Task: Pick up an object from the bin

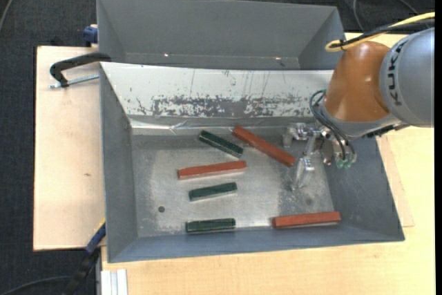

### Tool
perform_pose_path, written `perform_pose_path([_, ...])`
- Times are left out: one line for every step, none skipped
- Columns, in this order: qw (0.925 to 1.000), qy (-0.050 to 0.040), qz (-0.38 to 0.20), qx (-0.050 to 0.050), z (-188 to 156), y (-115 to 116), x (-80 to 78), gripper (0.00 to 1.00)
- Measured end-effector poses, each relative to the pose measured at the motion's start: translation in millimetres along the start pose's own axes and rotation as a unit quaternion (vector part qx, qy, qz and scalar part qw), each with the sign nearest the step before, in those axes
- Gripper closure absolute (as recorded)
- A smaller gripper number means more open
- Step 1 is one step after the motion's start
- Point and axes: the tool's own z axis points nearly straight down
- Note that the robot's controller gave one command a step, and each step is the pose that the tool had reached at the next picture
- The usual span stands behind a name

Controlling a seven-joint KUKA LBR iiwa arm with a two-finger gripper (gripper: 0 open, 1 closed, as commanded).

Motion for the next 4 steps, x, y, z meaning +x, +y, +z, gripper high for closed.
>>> perform_pose_path([0.9998,-0.0054,-0.018,0.001,-36.6,49.7,0.4,0.0])
perform_pose_path([0.9973,-0.0023,0.073,0.001,-34.5,50.8,5.5,0.0])
perform_pose_path([0.9829,-0.0006,0.184,0.001,-3.3,59.4,3.0,0.0])
perform_pose_path([0.9831,-0.0017,0.183,0.001,-4.2,59.8,2.2,0.0])
